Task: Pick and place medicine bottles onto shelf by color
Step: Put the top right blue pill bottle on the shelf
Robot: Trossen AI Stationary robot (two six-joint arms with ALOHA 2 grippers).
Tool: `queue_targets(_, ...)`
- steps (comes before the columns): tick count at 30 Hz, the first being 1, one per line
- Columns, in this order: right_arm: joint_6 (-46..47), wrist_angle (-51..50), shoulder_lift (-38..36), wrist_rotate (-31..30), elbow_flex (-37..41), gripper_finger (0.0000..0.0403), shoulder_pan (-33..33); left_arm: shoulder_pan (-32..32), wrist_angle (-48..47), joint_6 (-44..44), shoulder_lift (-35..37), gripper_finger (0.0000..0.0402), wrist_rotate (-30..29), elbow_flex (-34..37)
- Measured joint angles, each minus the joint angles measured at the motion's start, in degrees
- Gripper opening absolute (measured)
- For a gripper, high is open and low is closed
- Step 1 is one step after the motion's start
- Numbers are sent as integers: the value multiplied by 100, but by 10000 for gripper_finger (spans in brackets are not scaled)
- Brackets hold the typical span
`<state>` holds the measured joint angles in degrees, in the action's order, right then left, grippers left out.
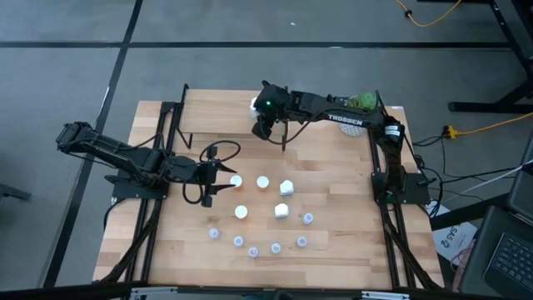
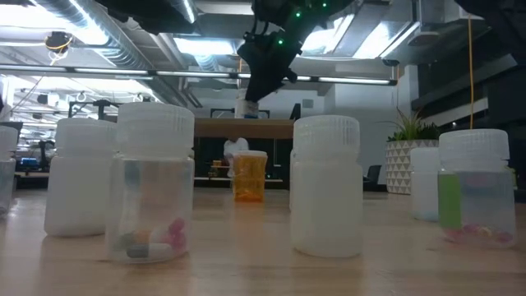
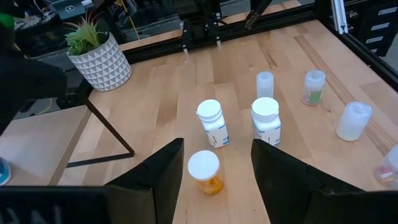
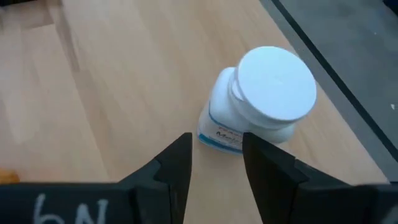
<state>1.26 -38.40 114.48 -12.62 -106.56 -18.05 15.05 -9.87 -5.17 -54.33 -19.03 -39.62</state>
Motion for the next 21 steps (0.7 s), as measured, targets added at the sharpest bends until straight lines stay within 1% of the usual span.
queue_targets(5,-2,-5,62,-109,0,144,-12,0,-2,0,0,182,1,0)
queue_targets(10,-128,-77,58,393,-54,145,82,-1,-1,-1,0,182,0,0)
queue_targets(12,-346,-171,33,407,-155,145,189,1,10,-36,0,182,-103,0)
queue_targets(13,-445,-318,9,334,-247,145,233,2,39,-58,0,182,-299,0)
queue_targets(14,-492,-556,-17,218,-369,145,277,2,94,-42,0,182,-630,0)
queue_targets(17,-655,-1362,-63,-305,-911,145,363,-80,346,188,-82,182,-1796,0)
queue_targets(18,-710,-1640,-77,-457,-1104,145,370,-183,541,165,-181,182,-1992,-4)
queue_targets(21,-802,-2474,-97,-575,-1779,145,350,-676,977,-125,-350,182,-1927,-52)
